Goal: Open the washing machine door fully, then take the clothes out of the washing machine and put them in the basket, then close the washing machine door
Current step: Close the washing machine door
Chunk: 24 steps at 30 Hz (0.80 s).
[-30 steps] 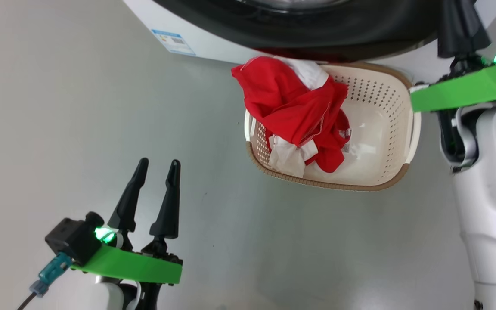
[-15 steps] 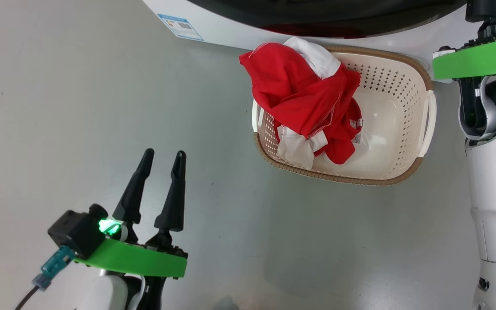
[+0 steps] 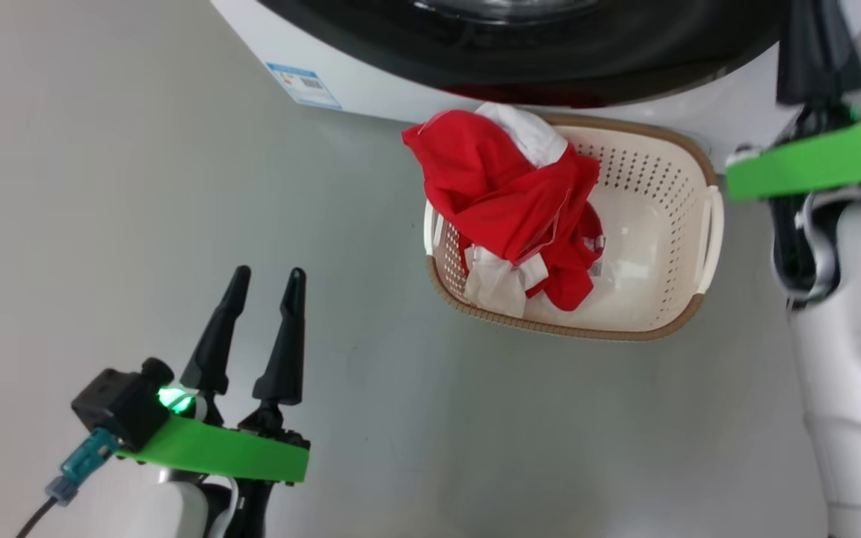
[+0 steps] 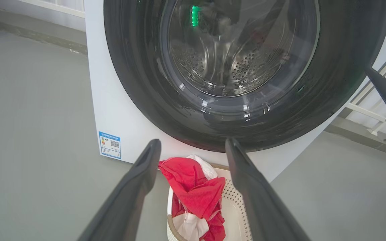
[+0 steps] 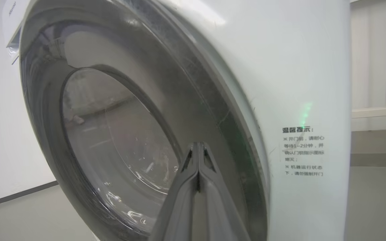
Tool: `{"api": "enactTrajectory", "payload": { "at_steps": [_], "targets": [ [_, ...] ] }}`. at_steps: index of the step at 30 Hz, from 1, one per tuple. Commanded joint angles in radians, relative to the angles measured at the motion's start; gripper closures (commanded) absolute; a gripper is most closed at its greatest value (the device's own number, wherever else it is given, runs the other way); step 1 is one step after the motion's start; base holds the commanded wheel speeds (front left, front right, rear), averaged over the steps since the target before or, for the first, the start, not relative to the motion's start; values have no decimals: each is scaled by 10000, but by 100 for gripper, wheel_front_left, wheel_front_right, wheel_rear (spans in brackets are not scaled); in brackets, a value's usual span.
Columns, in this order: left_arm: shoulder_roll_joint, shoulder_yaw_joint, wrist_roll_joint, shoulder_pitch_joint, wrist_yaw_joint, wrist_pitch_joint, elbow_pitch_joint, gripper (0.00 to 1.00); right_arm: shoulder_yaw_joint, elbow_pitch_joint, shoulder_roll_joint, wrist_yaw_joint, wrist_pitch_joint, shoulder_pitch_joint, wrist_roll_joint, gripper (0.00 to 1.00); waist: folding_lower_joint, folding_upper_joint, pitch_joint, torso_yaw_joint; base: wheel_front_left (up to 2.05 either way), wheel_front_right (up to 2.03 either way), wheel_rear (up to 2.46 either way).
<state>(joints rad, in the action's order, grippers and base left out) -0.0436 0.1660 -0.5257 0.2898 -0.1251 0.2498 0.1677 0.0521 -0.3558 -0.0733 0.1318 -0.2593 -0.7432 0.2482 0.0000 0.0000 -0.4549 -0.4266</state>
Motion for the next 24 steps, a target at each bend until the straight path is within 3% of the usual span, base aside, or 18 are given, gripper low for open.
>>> {"api": "enactTrajectory", "payload": {
  "at_steps": [1,3,5,7,8,9,24],
  "targets": [
    [-352,-412,110,-199,-56,120,-163,0,-278,335,229,-11,-25,299,81,100,0,0,318,187,0,0,0],
    [-427,-483,151,-282,-56,120,-126,0,-387,420,229,-11,-25,710,168,100,0,0,506,283,0,0,0],
    [-505,-536,195,-370,-56,120,-86,0,-532,498,230,-11,-25,1133,237,73,0,0,694,372,0,0,0],
    [-587,-610,233,-463,-56,120,-51,0,-665,572,230,-11,-25,1536,264,53,0,0,872,493,0,0,0],
    [-626,-646,254,-512,-56,120,-33,0,-734,612,230,-11,-25,1725,234,15,0,0,960,560,0,0,0],
    [-666,-681,275,-560,-56,120,-14,0,-814,666,230,-11,-25,1896,249,0,0,0,1038,634,0,0,0],
    [-1065,-1002,490,-1179,-56,120,212,0,-938,1153,231,-11,-25,4192,839,0,0,0,2121,1520,0,0,0]
  ]
}}
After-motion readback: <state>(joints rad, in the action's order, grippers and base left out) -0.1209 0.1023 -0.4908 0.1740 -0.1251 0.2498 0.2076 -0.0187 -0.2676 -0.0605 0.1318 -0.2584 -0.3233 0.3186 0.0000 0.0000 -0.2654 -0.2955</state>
